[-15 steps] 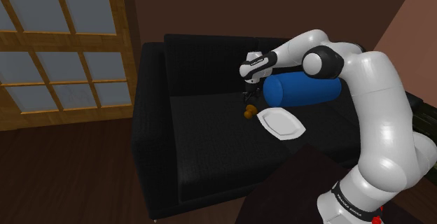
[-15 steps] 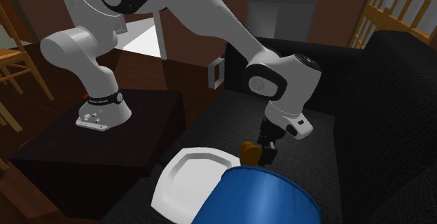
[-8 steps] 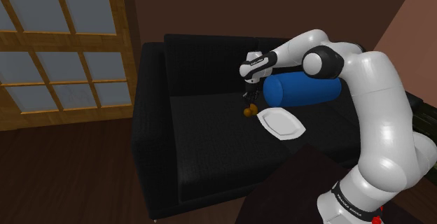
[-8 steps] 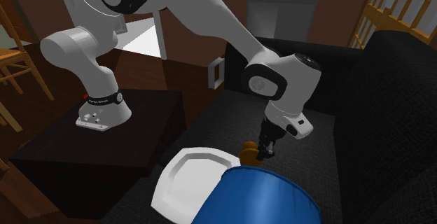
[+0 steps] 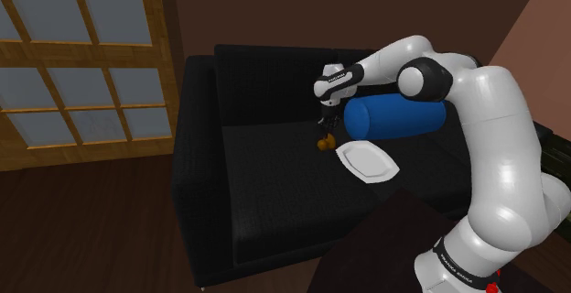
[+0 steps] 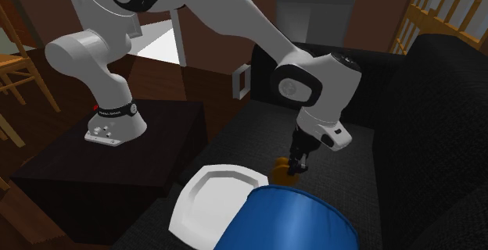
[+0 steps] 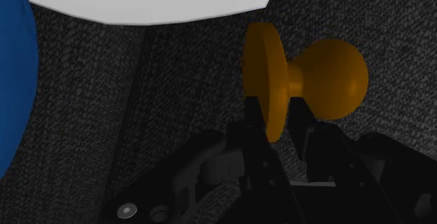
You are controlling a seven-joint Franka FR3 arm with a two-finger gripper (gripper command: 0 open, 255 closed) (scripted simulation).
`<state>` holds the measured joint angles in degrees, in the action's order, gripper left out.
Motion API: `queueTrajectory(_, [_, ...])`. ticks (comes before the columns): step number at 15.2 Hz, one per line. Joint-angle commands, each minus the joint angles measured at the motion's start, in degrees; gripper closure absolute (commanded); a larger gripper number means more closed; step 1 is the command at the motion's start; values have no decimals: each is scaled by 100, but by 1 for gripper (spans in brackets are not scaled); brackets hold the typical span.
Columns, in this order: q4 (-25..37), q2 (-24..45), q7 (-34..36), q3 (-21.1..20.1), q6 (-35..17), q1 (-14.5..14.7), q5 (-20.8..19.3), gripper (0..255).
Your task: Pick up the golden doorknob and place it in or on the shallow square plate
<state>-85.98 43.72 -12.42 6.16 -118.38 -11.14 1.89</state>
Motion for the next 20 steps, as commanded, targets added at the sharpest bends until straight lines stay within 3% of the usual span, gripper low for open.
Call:
queueTrajectory(1, [-24,-109,5,6,86,10,-8,255])
queueTrajectory(9, [0,-390,8,22,387,26,-29,255])
queueTrajectory(10, [0,-390,8,22,387,26,-29,0])
queueTrajectory(16, [1992,935,-730,-283,971,171,-242,0])
queueTrajectory(20, [3873,2095,-1237,-453,1636,346,-390,0])
